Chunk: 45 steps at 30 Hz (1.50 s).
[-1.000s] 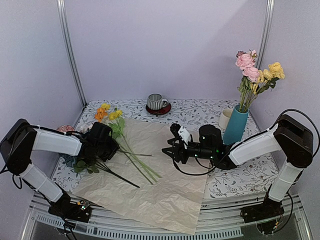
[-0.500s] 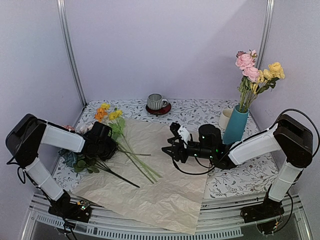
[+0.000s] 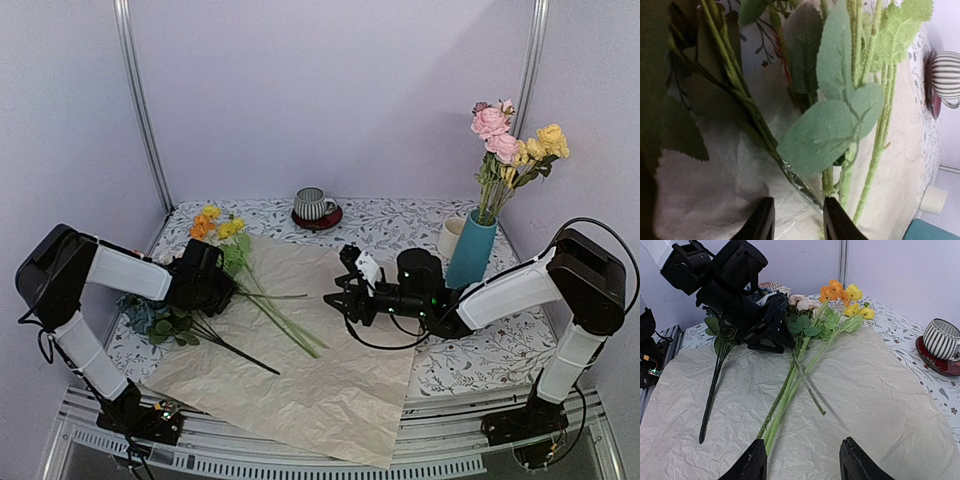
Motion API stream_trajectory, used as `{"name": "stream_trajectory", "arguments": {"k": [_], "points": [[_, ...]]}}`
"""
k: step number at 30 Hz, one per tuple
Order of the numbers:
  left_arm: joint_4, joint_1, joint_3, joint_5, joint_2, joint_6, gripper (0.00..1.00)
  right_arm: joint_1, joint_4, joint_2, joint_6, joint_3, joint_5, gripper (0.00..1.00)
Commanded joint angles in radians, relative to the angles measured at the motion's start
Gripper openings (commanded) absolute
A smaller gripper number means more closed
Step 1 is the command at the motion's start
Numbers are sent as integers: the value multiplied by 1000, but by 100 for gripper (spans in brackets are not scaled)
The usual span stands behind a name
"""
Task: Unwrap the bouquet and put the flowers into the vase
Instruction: Pick up the fake flower from the flattened wrapping paper.
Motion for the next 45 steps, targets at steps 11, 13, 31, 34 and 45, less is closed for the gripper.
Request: {"name": "stream_trajectory", "arguments": {"k": [11, 13, 31, 34, 45], "points": [[66, 27, 7, 55, 54, -10, 22, 7, -8, 18, -7, 25, 17, 51], [62, 29, 9, 59, 44, 5, 9, 7, -8, 17, -8, 23, 19, 51], [-91, -42, -84, -17, -421, -22, 1, 7, -11, 20, -7, 25, 16, 51], [-67, -67, -79, -10, -465, 81, 0, 8, -11, 18, -5, 27, 11, 51], [273, -173, -239, 306, -639, 644, 0, 7, 3, -31, 40, 13, -64, 51]]}}
